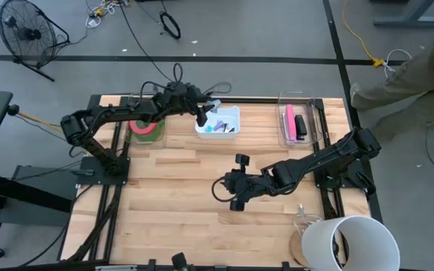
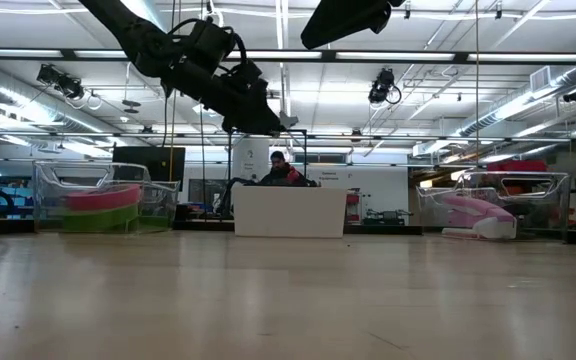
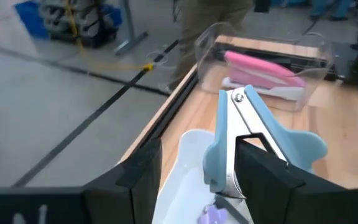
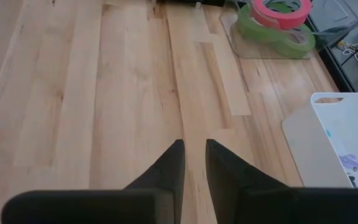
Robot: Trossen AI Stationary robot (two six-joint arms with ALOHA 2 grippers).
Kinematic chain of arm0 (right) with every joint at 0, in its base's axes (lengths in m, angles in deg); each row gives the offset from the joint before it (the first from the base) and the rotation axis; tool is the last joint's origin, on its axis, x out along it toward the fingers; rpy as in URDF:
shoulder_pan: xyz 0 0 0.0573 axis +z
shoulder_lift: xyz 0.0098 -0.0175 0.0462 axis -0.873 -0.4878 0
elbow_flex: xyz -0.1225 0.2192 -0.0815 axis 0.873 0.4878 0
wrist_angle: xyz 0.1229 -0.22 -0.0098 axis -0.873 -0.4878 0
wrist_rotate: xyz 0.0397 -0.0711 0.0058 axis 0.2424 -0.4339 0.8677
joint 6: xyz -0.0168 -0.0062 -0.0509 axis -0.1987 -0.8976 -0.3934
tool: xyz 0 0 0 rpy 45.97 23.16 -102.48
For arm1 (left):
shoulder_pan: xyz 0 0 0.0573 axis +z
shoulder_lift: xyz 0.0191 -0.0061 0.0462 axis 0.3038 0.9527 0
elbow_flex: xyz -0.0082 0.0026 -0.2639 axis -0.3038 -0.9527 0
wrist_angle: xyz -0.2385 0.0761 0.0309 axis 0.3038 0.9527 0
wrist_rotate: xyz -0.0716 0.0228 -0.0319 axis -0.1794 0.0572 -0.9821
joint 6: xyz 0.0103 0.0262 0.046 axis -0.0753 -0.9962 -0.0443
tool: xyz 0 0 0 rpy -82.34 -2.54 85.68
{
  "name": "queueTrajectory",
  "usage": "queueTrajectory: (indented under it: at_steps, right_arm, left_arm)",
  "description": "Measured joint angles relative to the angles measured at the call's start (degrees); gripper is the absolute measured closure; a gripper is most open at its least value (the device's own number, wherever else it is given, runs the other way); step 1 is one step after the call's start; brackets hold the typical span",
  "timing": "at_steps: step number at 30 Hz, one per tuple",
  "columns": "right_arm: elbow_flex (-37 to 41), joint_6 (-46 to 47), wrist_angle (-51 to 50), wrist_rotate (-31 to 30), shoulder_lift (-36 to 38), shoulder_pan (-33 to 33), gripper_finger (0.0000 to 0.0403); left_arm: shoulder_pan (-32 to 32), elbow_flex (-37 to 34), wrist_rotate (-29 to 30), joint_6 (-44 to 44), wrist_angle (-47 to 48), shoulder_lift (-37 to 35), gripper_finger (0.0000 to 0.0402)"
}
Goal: Pick and place Stapler, Stapler remover, tape
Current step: Put the blue staple remover into the white bin
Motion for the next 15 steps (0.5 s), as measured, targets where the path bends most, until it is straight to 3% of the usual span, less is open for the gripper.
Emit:
queueTrajectory:
  at_steps: [11, 15]
  right_arm:
    - [0.0, 0.82, 0.02, 0.0, 0.0, -0.39, 0.0339]
    - [0.02, 0.93, 0.02, 0.0, 0.0, -0.53, 0.0339]
  left_arm:
    - [-0.11, -0.01, -5.3, 2.42, 2.88, 0.0, 0.0184]
    - [0.0, -0.02, -1.77, 2.46, 2.88, 0.0, 0.0177]
